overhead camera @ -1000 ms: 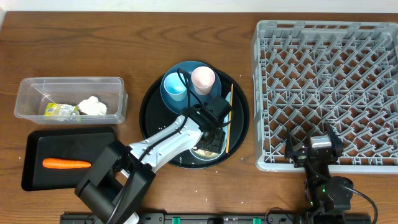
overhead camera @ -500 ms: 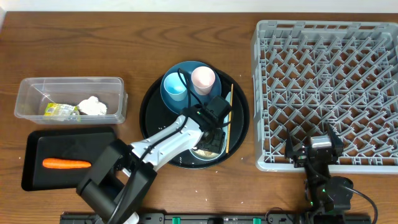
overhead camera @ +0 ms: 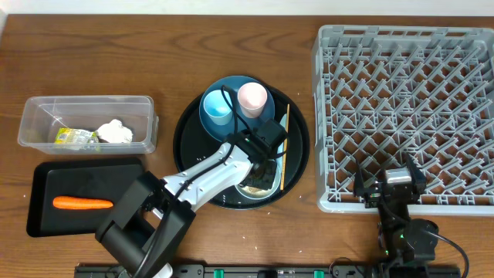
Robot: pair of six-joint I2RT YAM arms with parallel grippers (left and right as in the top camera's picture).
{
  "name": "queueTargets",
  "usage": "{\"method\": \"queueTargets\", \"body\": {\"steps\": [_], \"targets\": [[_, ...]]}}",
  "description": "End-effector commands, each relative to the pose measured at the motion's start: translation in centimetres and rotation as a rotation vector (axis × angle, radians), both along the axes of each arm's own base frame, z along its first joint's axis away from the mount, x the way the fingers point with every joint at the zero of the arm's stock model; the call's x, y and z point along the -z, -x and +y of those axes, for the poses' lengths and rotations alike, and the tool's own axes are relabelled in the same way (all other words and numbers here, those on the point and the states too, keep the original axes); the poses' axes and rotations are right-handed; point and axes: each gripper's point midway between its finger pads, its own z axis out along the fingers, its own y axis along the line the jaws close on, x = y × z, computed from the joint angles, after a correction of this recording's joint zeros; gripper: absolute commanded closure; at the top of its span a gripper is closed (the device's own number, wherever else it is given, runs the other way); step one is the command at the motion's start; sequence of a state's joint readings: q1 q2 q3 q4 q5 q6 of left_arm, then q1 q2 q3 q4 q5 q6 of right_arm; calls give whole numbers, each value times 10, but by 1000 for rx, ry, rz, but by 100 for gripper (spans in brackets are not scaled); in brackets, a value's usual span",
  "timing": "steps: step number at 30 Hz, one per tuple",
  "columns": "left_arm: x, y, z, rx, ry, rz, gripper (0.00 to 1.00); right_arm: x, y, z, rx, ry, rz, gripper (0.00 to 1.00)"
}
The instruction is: Sort waste into correct bins and load items into the dishwasher rack
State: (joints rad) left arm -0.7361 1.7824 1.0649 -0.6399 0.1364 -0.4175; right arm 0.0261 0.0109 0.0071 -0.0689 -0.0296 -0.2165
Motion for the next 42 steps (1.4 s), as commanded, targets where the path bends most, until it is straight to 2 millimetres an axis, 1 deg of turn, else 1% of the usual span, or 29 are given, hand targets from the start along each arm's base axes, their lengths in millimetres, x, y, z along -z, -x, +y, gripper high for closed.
{"method": "queueTargets", "body": {"steps": [1, 5, 9, 17, 23, 26, 31, 37, 42], "targets": [[-3, -1, -1, 6, -9, 11, 64, 1, 0, -2, 8, 6, 3, 1], [-13, -4, -2, 5, -5, -4, 65, 1, 0, -2, 8, 6, 3, 1], [-25, -10, 3, -2, -19, -56, 65, 1, 0, -2, 8, 6, 3, 1], [-43, -12, 1, -3, 19, -97, 65, 1, 0, -2, 8, 6, 3, 1], [-45, -12, 1, -4, 22, -100, 64, 1, 0, -2, 8, 6, 3, 1], [-45, -13, 5, -15, 16, -94, 64, 1, 0, -2, 8, 6, 3, 1], [-53, -25, 27, -87, -7, -71, 64, 1, 0, -2, 8, 6, 3, 1], [-77, -47, 61, -209, -27, -49, 64, 1, 0, -2, 8, 6, 3, 1], [-95, -61, 93, -303, -29, -53, 64, 1, 0, -2, 8, 6, 3, 1]]}}
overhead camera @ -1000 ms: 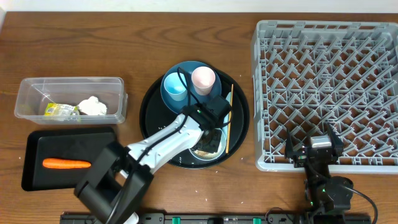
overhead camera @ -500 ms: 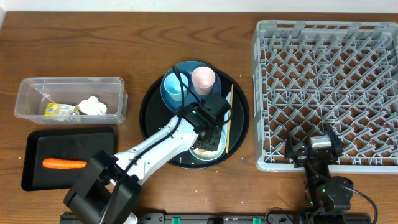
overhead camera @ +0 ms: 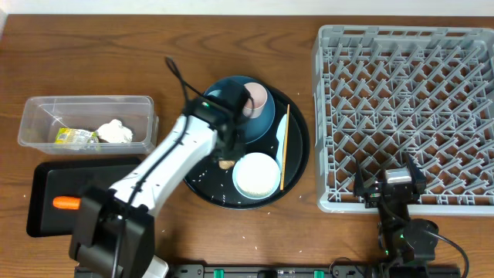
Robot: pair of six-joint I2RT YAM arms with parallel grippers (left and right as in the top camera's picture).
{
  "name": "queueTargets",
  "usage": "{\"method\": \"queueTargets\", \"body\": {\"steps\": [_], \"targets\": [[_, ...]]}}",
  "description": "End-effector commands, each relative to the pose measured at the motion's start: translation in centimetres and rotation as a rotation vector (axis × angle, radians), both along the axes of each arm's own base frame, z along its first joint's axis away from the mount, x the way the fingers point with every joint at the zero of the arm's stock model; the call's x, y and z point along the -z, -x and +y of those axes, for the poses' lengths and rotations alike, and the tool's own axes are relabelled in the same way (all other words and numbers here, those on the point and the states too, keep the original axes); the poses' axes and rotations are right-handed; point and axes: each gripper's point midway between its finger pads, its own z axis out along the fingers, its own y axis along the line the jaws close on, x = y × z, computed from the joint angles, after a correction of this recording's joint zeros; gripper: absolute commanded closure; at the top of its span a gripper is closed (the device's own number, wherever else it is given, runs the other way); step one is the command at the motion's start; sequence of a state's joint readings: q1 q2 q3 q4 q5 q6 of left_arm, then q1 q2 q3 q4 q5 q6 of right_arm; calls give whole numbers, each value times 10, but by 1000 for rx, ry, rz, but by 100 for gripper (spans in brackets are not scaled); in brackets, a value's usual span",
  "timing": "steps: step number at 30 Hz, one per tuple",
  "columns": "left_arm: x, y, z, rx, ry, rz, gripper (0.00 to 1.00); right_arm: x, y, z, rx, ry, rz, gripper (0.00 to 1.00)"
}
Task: Sort waste into correct bins and load items into the dishwasher rack
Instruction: 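Carry the scrap left and drop it onto the black tray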
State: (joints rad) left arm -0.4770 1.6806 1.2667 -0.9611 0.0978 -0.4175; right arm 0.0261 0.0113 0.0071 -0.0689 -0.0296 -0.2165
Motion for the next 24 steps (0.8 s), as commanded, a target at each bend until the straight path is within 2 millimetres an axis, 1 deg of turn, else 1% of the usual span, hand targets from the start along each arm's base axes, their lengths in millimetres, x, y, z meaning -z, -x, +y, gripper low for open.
{"method": "queueTargets", "body": {"steps": [1, 4, 7, 10, 13, 18, 21, 24], "targets": [[-22, -14, 23, -60, 8, -53, 64, 1, 0, -2, 8, 6, 3, 1], [-32, -20, 48, -140, 13, -70, 64, 1, 0, -2, 8, 6, 3, 1], [-42, -23, 80, -238, 14, -83, 64, 1, 0, -2, 8, 6, 3, 1], [-51, -24, 117, -355, 14, -100, 64, 1, 0, -2, 8, 6, 3, 1], [-59, -23, 159, -484, 0, -118, 64, 1, 0, -2, 8, 6, 3, 1], [-63, -7, 229, -708, -40, -118, 64, 1, 0, -2, 8, 6, 3, 1], [-61, 7, 264, -829, -59, -105, 64, 1, 0, -2, 8, 6, 3, 1], [-59, 19, 294, -938, -66, -106, 64, 1, 0, -2, 8, 6, 3, 1]]}}
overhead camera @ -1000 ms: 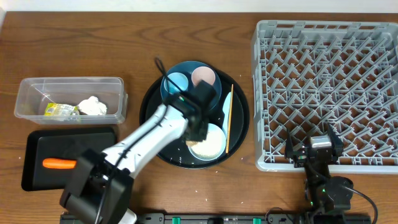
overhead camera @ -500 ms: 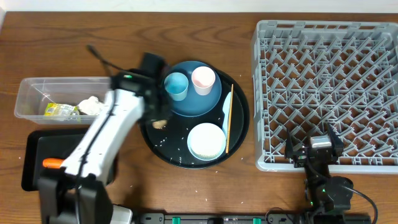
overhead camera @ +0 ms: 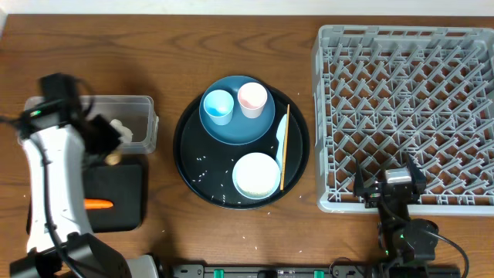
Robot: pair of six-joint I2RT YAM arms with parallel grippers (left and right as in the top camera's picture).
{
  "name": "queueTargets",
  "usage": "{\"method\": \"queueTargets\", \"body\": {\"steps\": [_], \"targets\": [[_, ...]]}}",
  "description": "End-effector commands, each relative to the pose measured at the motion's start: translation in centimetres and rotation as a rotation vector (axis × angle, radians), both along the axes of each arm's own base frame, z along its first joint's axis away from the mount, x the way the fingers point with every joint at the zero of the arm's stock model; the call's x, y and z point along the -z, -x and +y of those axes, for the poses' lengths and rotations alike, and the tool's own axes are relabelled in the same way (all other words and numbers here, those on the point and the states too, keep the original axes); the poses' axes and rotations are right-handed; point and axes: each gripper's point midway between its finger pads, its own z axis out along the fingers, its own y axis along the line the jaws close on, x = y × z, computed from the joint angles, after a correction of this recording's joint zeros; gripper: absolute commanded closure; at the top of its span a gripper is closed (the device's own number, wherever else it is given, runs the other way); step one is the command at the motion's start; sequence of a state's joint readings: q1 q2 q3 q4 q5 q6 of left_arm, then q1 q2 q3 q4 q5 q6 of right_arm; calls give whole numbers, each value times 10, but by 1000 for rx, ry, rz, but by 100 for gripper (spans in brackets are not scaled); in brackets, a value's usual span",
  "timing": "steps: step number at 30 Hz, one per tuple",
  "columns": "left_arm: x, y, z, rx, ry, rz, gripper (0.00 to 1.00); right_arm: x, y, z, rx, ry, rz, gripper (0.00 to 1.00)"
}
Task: Sort waste into correct bins and load items into the dishwasher rack
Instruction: 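Carry the scrap left and drop it onto the black tray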
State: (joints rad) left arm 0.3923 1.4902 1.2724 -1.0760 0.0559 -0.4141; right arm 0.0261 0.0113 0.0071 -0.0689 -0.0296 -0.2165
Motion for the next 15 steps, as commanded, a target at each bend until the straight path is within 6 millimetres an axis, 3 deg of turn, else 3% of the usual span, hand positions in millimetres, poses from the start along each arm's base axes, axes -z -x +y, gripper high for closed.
{"method": "queueTargets", "body": {"steps": [1, 10, 15], "targets": [[-6, 12, 32, -92, -32, -10, 64, 1, 0, -2, 8, 6, 3, 1], [-4, 49, 93, -328, -41, -17, 64, 1, 0, -2, 7, 6, 3, 1], [1, 59, 103, -372, -38, -8, 64, 1, 0, -2, 8, 6, 3, 1]]}}
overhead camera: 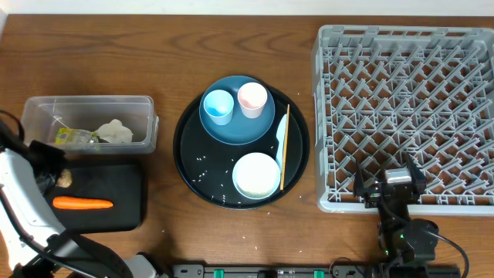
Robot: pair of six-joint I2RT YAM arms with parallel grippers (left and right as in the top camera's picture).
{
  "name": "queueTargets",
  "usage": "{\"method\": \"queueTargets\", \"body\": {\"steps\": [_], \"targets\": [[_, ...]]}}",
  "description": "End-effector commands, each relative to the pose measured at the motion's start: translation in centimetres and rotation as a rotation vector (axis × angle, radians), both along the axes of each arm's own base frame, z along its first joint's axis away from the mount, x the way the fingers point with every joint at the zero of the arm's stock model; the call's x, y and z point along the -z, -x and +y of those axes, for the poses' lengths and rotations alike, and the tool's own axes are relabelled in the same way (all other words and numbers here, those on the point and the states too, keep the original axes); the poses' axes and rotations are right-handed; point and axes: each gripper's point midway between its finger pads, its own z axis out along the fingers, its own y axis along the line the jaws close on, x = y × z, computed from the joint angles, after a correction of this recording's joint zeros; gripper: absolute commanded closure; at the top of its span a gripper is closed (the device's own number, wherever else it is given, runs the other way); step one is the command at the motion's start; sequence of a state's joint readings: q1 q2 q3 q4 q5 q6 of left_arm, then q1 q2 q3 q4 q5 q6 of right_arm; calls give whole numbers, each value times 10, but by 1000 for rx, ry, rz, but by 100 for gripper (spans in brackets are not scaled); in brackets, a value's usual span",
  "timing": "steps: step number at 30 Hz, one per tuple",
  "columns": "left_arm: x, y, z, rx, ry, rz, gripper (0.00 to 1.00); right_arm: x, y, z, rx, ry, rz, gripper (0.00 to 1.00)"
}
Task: Sort waste into correct bins and load items into the dishwasher rack
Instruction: 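Carry the scrap left and drop it onto the black tray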
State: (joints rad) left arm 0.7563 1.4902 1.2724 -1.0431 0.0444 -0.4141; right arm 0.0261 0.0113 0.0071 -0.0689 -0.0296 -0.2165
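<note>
My left gripper (60, 176) is at the far left, over the left end of the rectangular black tray (116, 216). It looks shut on a small brown food scrap (66, 179). An orange carrot (82, 204) lies on that tray. The clear bin (147, 116) holds a white tissue (114, 131) and a yellow-green wrapper (73, 137). On the round black tray (193, 166) are a blue plate (239, 130) with a blue cup (218, 106) and a pink cup (252, 99), a white bowl (256, 175), a white spoon (280, 133) and a chopstick (284, 150). My right gripper (388, 182) rests open at the front edge of the grey rack (405, 93).
The left arm's white link runs down the left border of the view. Small white crumbs dot the round tray and the wood in front of it. The rack fills the right side of the table.
My left gripper moved from the front right corner of the clear bin to the left end of the rectangular black tray, the brown scrap still at its tip. The right arm stayed put.
My left gripper was first down at the white bowl on the round tray. Then it was over the tray near the blue plate with a brown scrap at its tip. Then it was beside the clear bin, and now over the black tray's left end.
</note>
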Motion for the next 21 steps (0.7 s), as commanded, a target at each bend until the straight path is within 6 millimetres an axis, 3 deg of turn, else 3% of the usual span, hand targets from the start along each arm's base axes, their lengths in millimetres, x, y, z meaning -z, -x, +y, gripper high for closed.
{"method": "queueTargets", "body": {"steps": [1, 5, 16, 21], "targets": [[5, 6, 7, -12, -8, 19, 65, 1, 0, -2, 7, 6, 3, 1], [14, 11, 13, -26, -33, 35, 64, 1, 0, -2, 8, 6, 3, 1], [48, 17, 7, -34, -17, 48, 64, 1, 0, -2, 7, 6, 4, 1], [51, 12, 11, -56, -33, 23, 63, 2, 0, -2, 7, 6, 4, 1]]}}
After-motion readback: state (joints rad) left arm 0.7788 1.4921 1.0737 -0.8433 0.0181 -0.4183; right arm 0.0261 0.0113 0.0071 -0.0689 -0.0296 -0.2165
